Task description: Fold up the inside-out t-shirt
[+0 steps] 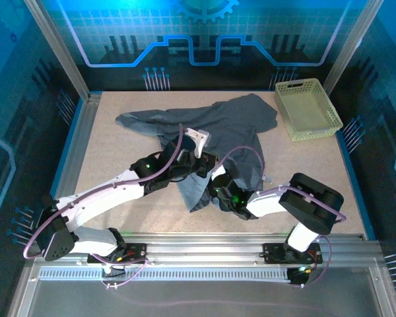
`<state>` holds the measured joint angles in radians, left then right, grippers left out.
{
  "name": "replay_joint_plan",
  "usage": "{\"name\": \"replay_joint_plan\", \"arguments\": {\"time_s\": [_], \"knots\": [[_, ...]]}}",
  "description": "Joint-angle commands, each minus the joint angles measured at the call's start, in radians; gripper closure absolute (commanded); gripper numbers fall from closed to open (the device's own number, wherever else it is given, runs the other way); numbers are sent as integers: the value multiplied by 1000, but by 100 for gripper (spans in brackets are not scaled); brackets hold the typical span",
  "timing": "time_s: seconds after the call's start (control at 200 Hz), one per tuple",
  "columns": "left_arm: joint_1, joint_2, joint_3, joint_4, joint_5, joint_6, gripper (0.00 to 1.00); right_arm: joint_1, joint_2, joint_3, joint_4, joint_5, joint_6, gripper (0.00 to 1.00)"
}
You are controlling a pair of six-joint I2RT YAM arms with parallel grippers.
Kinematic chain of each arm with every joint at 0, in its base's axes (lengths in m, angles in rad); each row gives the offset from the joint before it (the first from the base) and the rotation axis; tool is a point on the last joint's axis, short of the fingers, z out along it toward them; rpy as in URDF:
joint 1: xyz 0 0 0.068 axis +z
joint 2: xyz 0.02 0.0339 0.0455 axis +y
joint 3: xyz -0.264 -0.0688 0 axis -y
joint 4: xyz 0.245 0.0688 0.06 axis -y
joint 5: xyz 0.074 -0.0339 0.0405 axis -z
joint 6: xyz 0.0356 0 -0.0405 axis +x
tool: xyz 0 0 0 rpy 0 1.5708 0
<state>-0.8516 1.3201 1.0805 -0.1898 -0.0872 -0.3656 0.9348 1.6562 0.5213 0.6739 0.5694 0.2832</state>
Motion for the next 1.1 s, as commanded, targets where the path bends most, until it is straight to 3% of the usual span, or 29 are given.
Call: {"name": "replay_joint_plan", "arguments": {"time_s": [0.0, 0.12, 0.335, 0.46, 0.59, 0.755, 0.855, 1.095], "knots": [[3, 17, 58, -3, 54, 20, 87, -6, 40, 49, 88, 103, -3, 35], [3, 21, 82, -10, 63, 26, 86, -22, 73, 86, 81, 138, 15, 35], [3, 13, 117, -9, 90, 32, 86, -106, 98, 160, 24, 31, 107, 35], [4, 19, 148, -49, 41, 57, 94, -110, 96, 152, 81, -27, 80, 35], [5, 22, 147, -83, -6, 81, 96, -118, 86, 107, 125, -82, 111, 34], [6, -28, 37, -100, -116, 53, 78, -132, 66, 80, 150, -138, 152, 35], [17, -74, -84, -89, -166, -8, 62, -134, 47, 74, 151, -151, 150, 35], [-7, -64, -236, 32, -117, -107, 33, -127, 52, 82, 167, -197, 169, 35]]}}
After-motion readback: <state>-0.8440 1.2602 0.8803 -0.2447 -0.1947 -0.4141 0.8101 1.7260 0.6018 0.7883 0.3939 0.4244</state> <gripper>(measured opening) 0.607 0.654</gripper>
